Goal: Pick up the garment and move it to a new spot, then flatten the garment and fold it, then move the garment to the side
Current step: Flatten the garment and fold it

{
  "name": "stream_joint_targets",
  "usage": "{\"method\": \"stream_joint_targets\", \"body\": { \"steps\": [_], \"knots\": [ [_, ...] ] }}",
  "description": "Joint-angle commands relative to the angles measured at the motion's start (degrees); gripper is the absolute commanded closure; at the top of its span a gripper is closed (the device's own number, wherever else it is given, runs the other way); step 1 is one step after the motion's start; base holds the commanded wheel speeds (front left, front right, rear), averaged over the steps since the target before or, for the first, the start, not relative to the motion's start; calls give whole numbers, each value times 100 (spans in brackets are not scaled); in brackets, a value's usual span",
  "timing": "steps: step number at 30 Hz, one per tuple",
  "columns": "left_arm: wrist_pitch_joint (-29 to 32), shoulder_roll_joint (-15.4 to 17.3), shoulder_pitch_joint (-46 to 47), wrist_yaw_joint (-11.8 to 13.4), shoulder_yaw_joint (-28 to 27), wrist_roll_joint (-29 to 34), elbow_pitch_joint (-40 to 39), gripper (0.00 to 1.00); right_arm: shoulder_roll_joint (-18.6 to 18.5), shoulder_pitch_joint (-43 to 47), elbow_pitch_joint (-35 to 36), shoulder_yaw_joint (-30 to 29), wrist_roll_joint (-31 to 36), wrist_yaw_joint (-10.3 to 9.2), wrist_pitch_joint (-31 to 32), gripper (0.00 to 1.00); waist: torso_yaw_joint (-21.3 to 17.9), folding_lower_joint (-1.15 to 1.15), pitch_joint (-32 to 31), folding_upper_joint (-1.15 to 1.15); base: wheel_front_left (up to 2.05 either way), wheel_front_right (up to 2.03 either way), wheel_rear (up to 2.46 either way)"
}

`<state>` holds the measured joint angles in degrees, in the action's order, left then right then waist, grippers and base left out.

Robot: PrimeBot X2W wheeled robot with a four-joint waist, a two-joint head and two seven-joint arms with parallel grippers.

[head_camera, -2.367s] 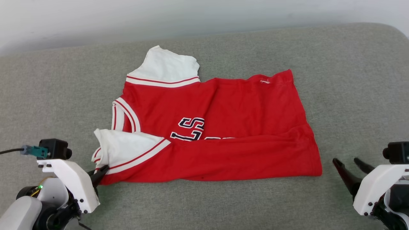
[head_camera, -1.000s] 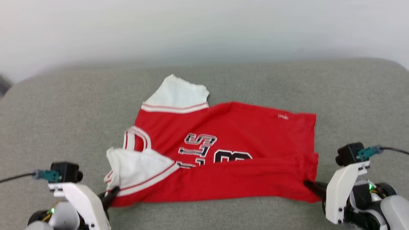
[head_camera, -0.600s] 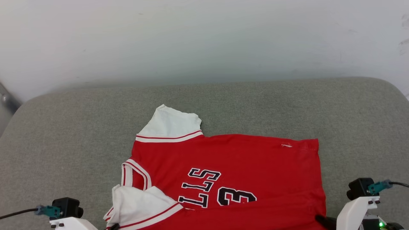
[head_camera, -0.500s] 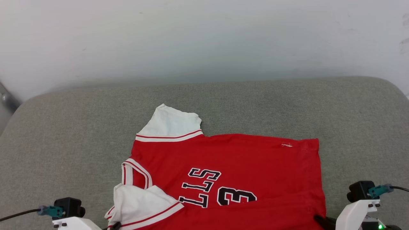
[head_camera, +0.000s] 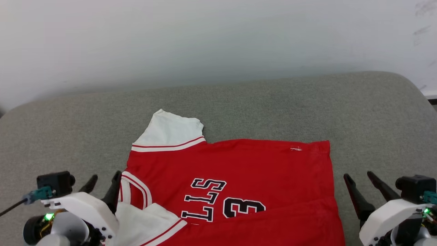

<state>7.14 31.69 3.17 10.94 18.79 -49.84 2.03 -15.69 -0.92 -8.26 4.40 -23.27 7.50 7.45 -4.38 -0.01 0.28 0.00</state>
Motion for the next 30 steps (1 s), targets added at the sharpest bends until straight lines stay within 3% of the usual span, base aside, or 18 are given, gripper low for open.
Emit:
{"method": "stream_joint_targets", "body": {
  "steps": [1,8,14,20,26,30],
  "knots": [
    [-137,-15,206,34,-30,122,20,0,95,-110,124,-65,121,-2,-95,0,-114,1,170,0,0,0,0],
    [-501,-53,1384,88,-73,620,222,0,490,-475,820,-393,602,-2,-488,0,-439,1,1000,0,0,0,0],
    [-206,57,2568,-107,-123,643,672,0,729,-854,1276,-432,791,-2,-678,0,-720,1,1816,0,0,0,0],
    [660,364,3648,-533,-46,447,1243,0,926,-1131,1392,-333,850,-2,-789,0,-974,1,2471,0,0,0,0],
    [2107,850,4362,-952,203,199,1637,0,1062,-1268,1212,-236,799,-2,-908,0,-1197,1,2855,0,0,0,0],
    [3033,1154,4582,-1068,347,38,1717,0,1128,-1355,1060,-161,733,-2,-980,0,-1321,1,3026,0,0,0,0]
  ]
}}
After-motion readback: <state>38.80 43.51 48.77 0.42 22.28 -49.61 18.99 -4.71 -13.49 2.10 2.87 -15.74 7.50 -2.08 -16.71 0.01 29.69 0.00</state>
